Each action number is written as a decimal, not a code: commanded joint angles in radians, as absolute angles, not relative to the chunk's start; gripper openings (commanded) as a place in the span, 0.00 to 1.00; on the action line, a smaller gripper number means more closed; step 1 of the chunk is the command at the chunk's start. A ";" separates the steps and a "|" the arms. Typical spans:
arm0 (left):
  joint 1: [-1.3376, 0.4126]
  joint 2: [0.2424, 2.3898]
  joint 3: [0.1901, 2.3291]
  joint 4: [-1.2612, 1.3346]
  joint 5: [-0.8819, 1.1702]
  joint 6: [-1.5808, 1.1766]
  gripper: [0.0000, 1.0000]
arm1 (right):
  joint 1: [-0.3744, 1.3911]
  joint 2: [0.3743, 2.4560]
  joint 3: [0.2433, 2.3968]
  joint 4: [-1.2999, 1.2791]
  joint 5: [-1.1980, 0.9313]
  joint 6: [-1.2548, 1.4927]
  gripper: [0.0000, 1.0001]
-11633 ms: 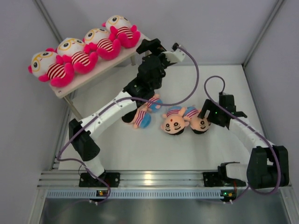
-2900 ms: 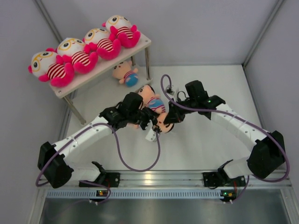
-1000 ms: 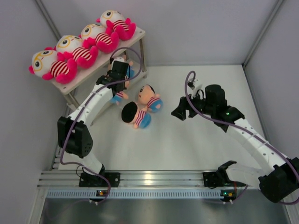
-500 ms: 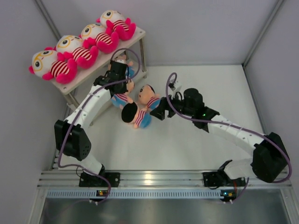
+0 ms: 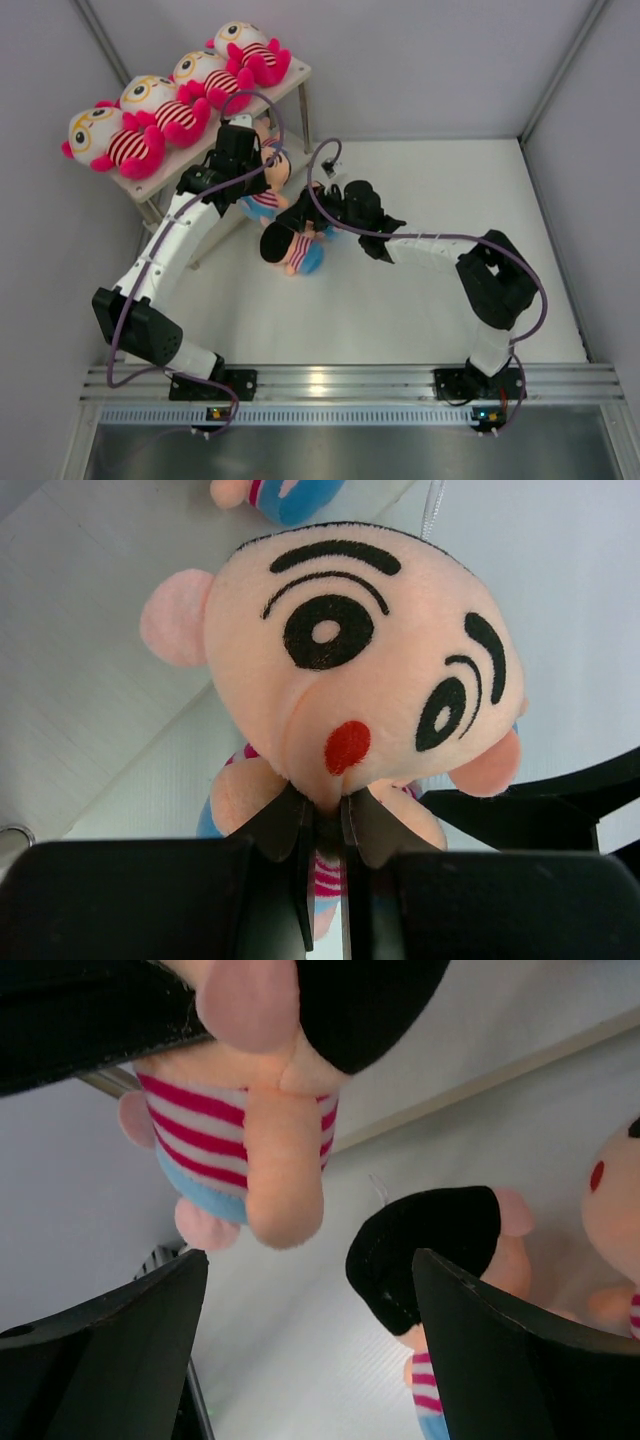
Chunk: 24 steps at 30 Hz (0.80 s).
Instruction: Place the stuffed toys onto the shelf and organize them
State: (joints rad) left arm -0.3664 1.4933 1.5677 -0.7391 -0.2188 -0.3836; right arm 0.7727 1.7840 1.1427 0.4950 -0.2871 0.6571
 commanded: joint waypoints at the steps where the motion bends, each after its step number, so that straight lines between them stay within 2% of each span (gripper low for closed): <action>1: -0.368 1.445 1.605 -0.741 -0.196 -0.396 0.00 | 0.804 1.827 1.244 0.598 -0.325 0.690 0.84; 22: -0.368 1.445 1.608 -0.744 -0.155 -0.417 0.00 | 0.827 1.943 1.350 0.600 -0.327 0.765 0.82; 24: -0.368 1.440 1.600 -0.744 -0.153 -0.419 0.00 | 0.816 1.963 1.359 0.635 -0.351 0.785 0.77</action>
State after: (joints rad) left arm -0.3668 1.4876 1.5803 -0.7643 -0.1680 -0.3988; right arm 0.8234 1.9324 1.3045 0.5434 -0.3328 0.7425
